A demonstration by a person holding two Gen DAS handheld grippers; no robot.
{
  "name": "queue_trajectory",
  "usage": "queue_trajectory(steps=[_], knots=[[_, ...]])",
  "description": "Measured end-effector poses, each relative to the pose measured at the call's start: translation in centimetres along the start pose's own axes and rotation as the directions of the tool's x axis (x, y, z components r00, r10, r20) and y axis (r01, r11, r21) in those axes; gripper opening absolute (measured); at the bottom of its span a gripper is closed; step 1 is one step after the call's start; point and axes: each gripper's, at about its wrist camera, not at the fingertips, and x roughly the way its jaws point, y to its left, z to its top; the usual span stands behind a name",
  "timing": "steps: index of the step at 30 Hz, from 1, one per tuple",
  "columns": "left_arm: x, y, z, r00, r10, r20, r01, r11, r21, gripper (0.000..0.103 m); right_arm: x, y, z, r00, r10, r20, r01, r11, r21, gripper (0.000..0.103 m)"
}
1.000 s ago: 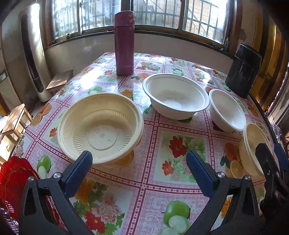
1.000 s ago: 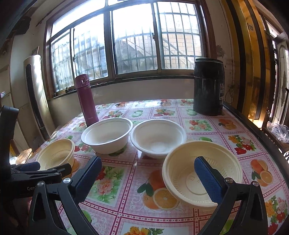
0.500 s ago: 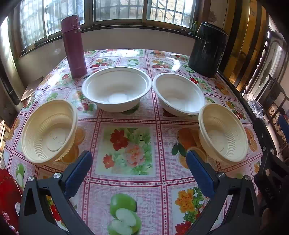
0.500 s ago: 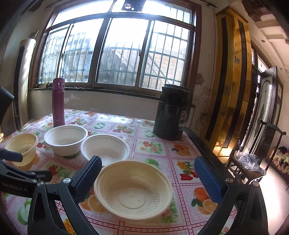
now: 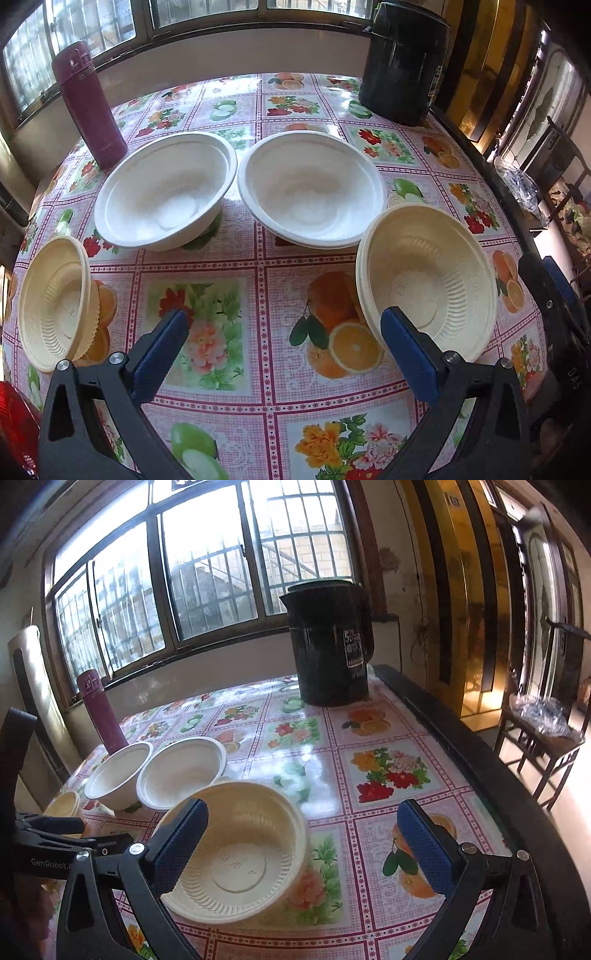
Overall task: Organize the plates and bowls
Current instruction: 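Close both grippers on the rim of the beige bowl, then lift the beige bowl and carry it over the stacked red plates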
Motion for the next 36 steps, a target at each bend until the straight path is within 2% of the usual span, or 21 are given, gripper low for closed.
queue_trajectory(steps=[3, 7, 10, 12, 15, 17, 19, 21, 24, 28, 30, 32, 34, 36], knots=[[1.0, -0.4, 0.9, 0.998, -0.012, -0.058, 0.011, 1.000, -0.017, 0.103, 1.7, -3.3, 0.4, 0.992, 0.110, -0.066, -0.098, 0.981, 0.166, 0.103], [1.6, -0.7, 1.3, 0.994, -0.024, -0.108, 0.018, 0.999, -0.051, 0.103, 3.6, -4.9, 0.6, 0.973, 0.187, -0.131, -0.153, 0.960, 0.236, 0.103], [2.0, -1.1, 1.4, 0.989, -0.023, -0.143, 0.012, 0.997, -0.075, 0.103, 4.6, -5.6, 0.3, 0.949, 0.267, -0.170, -0.205, 0.928, 0.312, 0.100], [2.1, -1.4, 1.4, 0.989, -0.031, -0.144, 0.019, 0.996, -0.086, 0.098, 4.9, -6.0, 0.1, 0.935, 0.310, -0.173, -0.233, 0.903, 0.360, 0.097], [2.4, -2.1, 1.6, 0.986, -0.042, -0.162, 0.025, 0.994, -0.106, 0.085, 5.6, -6.5, -0.3, 0.915, 0.352, -0.199, -0.245, 0.874, 0.419, 0.083], [2.6, -2.6, 1.6, 0.985, -0.042, -0.167, 0.025, 0.994, -0.102, 0.075, 6.2, -6.7, -0.6, 0.898, 0.379, -0.221, -0.251, 0.857, 0.449, 0.070], [2.7, -2.8, 1.6, 0.985, -0.041, -0.170, 0.023, 0.994, -0.109, 0.061, 6.7, -6.6, -1.0, 0.890, 0.381, -0.250, -0.237, 0.856, 0.460, 0.063], [2.8, -2.9, 1.5, 0.985, -0.049, -0.168, 0.030, 0.993, -0.115, 0.058, 7.0, -6.7, -1.2, 0.890, 0.370, -0.267, -0.215, 0.857, 0.468, 0.060], [2.8, -3.2, 1.5, 0.985, -0.056, -0.165, 0.039, 0.993, -0.109, 0.043, 7.2, -6.8, -1.4, 0.881, 0.390, -0.268, -0.224, 0.843, 0.490, 0.052], [2.9, -3.3, 1.4, 0.985, -0.070, -0.159, 0.052, 0.992, -0.115, 0.023, 7.6, -6.3, -1.7, 0.872, 0.396, -0.290, -0.226, 0.848, 0.479, 0.027], [2.8, -3.1, 1.4, 0.985, -0.079, -0.152, 0.060, 0.991, -0.122, 0.022, 7.6, -6.1, -1.8, 0.880, 0.365, -0.304, -0.202, 0.866, 0.457, 0.022], [2.8, -3.0, 1.3, 0.985, -0.090, -0.147, 0.072, 0.989, -0.127, 0.021, 7.5, -6.0, -1.8, 0.881, 0.367, -0.299, -0.207, 0.867, 0.454, 0.017], [2.8, -3.0, 1.3, 0.984, -0.102, -0.144, 0.084, 0.988, -0.129, 0.015, 7.3, -5.7, -1.7, 0.885, 0.360, -0.296, -0.209, 0.874, 0.438, 0.014], [2.6, -3.2, 1.1, 0.985, -0.104, -0.137, 0.088, 0.988, -0.124, 0.014, 7.1, -5.3, -1.7, 0.888, 0.351, -0.298, -0.207, 0.882, 0.423, 0.012]])
